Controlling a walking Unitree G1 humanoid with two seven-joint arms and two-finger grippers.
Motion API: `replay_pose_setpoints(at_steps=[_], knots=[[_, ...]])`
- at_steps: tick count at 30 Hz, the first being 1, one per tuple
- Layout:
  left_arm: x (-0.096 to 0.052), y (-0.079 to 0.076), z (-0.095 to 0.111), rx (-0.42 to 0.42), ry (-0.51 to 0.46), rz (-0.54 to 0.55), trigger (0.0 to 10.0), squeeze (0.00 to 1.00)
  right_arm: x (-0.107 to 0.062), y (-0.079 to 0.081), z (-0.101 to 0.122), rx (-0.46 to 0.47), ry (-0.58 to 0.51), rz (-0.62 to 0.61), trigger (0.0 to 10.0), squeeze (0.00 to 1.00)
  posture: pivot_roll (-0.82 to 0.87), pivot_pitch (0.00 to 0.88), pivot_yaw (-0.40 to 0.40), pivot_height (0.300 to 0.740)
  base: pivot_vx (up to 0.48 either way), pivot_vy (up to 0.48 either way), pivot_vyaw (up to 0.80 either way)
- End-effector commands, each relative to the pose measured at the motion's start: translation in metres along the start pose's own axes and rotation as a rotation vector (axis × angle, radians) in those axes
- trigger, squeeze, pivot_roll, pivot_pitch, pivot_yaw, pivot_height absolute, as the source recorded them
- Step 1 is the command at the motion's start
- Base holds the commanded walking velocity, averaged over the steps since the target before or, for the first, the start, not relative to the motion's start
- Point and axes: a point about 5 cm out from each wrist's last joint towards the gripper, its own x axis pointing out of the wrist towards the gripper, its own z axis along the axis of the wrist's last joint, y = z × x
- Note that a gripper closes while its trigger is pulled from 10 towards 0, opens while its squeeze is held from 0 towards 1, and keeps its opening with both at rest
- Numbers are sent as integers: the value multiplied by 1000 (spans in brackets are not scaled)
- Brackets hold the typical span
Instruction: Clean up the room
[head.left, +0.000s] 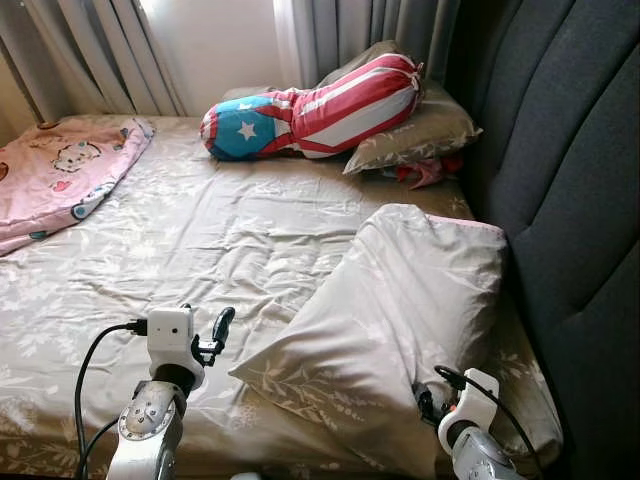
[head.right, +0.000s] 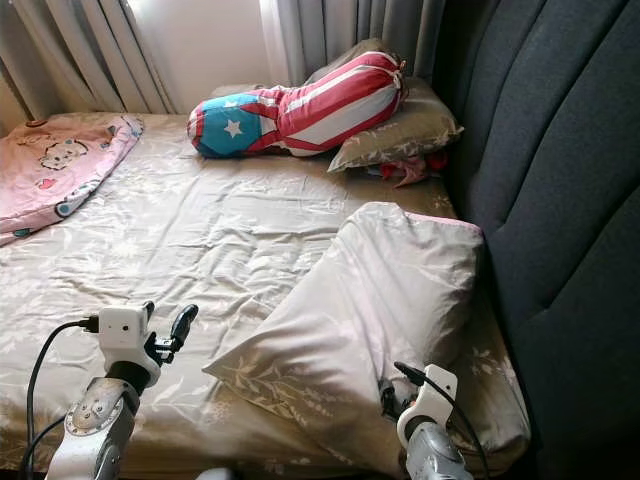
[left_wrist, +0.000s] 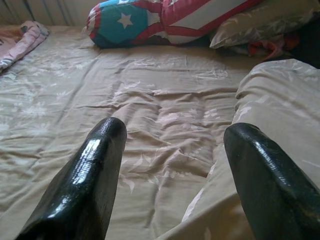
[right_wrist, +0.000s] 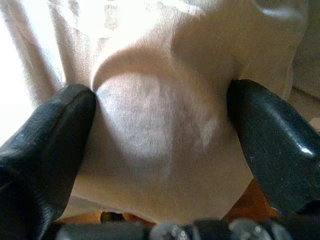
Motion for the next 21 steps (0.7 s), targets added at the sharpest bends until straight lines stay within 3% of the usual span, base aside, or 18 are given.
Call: replay_pose_setpoints(at_steps=[1,6,13,19,20,21], knots=[[-2,3,3,12,6,-4,10000,0,-3,-1,-20,-17,100,-9,10000,0,79,0,23,655,0,0,0],[-7,4,3,20,13,-4,10000,0,-3,-1,-24,-10,135,-12,10000,0,97,11,29,655,0,0,0],[-12,3,6,29,16,-6,10000,0,0,5,-13,24,92,-1,10000,0,131,46,31,655,0,0,0],[-18,7,12,40,18,3,10000,0,3,13,-8,-7,77,9,10000,0,162,81,28,655,0,0,0],[-19,8,12,42,18,8,10000,0,3,13,-9,-9,80,5,3529,0,169,93,29,655,0,0,0],[-20,9,13,44,20,13,10000,0,3,13,-10,-9,85,1,3529,0,169,93,29,655,0,0,0]])
